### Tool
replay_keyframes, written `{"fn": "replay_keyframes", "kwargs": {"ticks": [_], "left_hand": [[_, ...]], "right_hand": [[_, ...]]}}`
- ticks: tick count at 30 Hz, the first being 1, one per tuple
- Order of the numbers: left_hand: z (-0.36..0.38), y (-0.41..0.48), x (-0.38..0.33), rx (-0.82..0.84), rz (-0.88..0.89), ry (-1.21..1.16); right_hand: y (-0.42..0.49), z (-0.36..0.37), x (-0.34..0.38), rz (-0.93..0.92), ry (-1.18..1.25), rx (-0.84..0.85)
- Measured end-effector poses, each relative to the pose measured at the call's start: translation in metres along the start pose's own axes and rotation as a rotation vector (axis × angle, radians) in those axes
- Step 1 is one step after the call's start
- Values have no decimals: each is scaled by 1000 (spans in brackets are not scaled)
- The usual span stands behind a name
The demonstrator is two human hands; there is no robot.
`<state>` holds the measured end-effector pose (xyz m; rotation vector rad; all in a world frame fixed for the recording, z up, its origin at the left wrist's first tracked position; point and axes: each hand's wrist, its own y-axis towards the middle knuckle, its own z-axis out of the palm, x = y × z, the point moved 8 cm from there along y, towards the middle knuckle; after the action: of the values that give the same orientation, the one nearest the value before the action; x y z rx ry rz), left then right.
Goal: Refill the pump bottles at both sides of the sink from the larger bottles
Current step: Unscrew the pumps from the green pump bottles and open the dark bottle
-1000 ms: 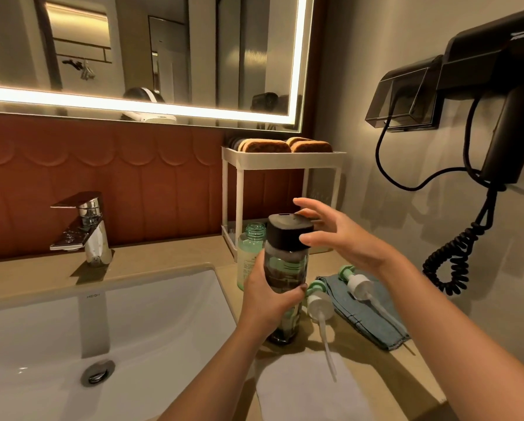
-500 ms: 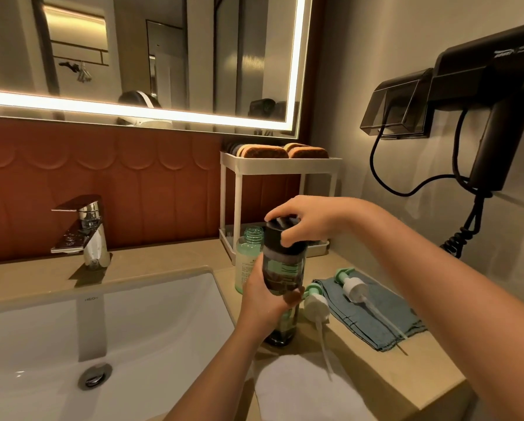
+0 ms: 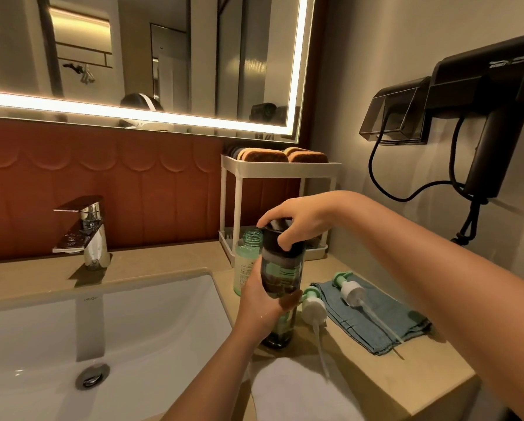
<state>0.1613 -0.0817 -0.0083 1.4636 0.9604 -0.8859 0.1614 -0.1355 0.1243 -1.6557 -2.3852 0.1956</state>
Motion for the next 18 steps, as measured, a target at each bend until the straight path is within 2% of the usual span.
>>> {"fn": "replay_keyframes", "kwargs": {"ticks": [3, 7, 9, 10, 13, 15, 18], "left_hand": [[0, 2, 1, -11, -49, -42], [1, 2, 1, -18, -39, -31], [0, 2, 2, -17, -37, -5], [0, 3, 2, -18, -39, 5], [0, 2, 4, -8, -27, -3], [1, 1, 4, 6, -15, 8], [0, 2, 3, -13, -21, -12]], "right_hand": [[1, 1, -1, 16, 8, -20], [0, -7, -6, 151, -223, -196], [1, -10, -5, 156, -219, -267], [2, -9, -4, 127, -181, -256], [4, -1, 1, 49, -27, -65], [3, 3, 4, 27, 26, 7], [3, 2, 4, 54, -119, -82]]}}
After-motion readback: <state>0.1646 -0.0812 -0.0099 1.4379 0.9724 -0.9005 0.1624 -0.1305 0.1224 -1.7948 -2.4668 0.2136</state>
